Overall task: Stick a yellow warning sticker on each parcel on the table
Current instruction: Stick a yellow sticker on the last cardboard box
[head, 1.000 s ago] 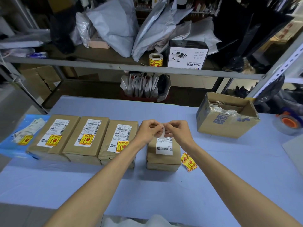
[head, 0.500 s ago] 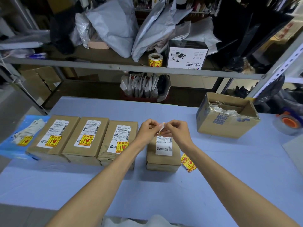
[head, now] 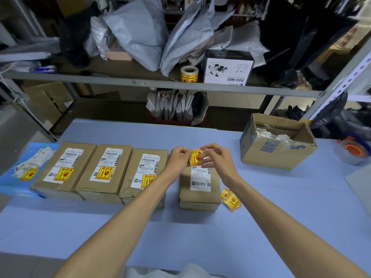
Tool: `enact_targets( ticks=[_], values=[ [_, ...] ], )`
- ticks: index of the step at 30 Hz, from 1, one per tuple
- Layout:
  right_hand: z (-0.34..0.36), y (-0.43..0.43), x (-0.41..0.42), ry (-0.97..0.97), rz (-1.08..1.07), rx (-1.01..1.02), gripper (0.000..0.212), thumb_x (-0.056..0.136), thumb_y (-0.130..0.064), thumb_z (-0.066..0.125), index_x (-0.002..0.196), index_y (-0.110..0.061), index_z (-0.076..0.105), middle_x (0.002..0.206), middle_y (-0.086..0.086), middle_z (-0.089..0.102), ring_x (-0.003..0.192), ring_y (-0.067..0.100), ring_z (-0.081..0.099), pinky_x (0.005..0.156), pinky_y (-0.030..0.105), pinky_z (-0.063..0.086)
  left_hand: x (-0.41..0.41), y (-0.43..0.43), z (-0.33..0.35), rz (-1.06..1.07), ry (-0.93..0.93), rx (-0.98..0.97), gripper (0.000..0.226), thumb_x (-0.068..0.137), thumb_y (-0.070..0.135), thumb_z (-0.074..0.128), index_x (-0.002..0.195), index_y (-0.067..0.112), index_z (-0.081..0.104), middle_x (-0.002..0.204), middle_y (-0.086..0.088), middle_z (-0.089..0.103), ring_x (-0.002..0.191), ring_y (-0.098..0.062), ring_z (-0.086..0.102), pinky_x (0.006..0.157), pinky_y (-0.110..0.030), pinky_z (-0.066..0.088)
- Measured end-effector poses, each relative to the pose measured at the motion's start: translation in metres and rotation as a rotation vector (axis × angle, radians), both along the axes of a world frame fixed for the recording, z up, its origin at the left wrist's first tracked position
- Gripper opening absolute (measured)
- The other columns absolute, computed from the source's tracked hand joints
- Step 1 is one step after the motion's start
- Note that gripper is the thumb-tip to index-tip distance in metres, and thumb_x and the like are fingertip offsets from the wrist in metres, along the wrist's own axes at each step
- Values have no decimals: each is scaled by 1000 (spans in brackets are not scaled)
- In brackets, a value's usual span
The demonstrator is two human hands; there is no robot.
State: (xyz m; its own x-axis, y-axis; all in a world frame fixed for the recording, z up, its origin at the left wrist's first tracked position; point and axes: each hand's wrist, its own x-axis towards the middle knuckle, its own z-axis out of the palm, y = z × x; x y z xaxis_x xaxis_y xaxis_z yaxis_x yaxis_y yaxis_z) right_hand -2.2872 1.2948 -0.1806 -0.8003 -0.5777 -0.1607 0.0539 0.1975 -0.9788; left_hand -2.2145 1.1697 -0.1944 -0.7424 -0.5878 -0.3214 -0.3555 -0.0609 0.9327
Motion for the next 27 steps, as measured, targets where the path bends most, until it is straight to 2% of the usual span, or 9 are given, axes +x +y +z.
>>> enact_targets(
  ticks=[2, 5, 9, 11, 14, 18, 21, 25, 27],
  values=[
    [-3, 1, -3, 136, 8, 65, 23, 94, -9, 54, 113, -16, 66, 93, 12, 66, 74, 18, 67, 64, 25, 57, 1, 0, 2, -11, 8, 13, 16, 98, 22, 50, 92, 11, 59, 100, -13, 70, 90, -24, 70, 82, -31, 57],
    [-8, 2, -8, 401, 88, 216, 27, 92, -16, 62, 114, -30, 69, 105, 1, 55, 87, 12, 62, 73, 18, 50, 2, 0, 5, -38, 28, 41, 18, 97, 20, 52, 96, 5, 62, 92, -10, 71, 83, -20, 71, 76, -26, 57],
    [-6, 0, -7, 486, 38, 243, 13, 83, -19, 73, 94, -25, 76, 102, -3, 59, 90, 9, 58, 74, 20, 44, 2, 0, 5, -48, 39, 67, 15, 94, 17, 57, 89, 6, 65, 90, -10, 71, 79, -18, 71, 71, -24, 58],
    [-7, 2, -7, 504, 1, 240, 11, 78, -15, 76, 84, -24, 76, 97, -5, 62, 89, 8, 57, 74, 25, 48, 2, -1, 4, -37, 29, 80, 13, 93, 14, 57, 86, 7, 65, 93, -11, 71, 79, -19, 70, 70, -25, 58],
    [-7, 6, -9, 455, 4, 190, 16, 76, -5, 75, 75, -21, 73, 90, -6, 66, 91, 14, 60, 75, 35, 56, 2, -2, 3, 62, 8, 130, 13, 94, 9, 52, 85, 4, 59, 91, -13, 68, 75, -19, 69, 64, -22, 58],
    [-3, 9, -10, 345, -13, 142, 10, 83, -7, 71, 78, -16, 69, 81, -4, 70, 79, 8, 65, 71, 20, 52, 4, -8, -4, 209, 28, 188, 15, 96, 5, 47, 82, 5, 50, 81, -11, 66, 74, -19, 68, 68, -23, 57],
    [-3, 12, -13, 301, -20, 120, 9, 84, -5, 70, 81, -12, 65, 78, 3, 69, 69, 9, 64, 64, 17, 51, 7, -15, -11, 233, -33, 75, 20, 89, 1, 55, 72, 10, 51, 77, -5, 57, 84, -25, 58, 74, -34, 50],
    [-4, 15, -12, 193, 0, 159, 12, 88, -5, 66, 84, -15, 62, 85, 10, 70, 70, 15, 67, 52, 12, 50, 13, -14, -8, 206, -84, 24, 18, 88, 3, 52, 76, 17, 54, 85, -2, 56, 79, -18, 53, 63, -27, 41],
    [-4, 16, -11, 162, 0, 166, 9, 89, -4, 64, 86, -13, 62, 86, 11, 70, 72, 15, 68, 50, 12, 49, 16, -12, -4, 142, -76, -2, 23, 84, 9, 45, 68, 16, 60, 74, -2, 52, 65, -16, 46, 58, -26, 35]
  ],
)
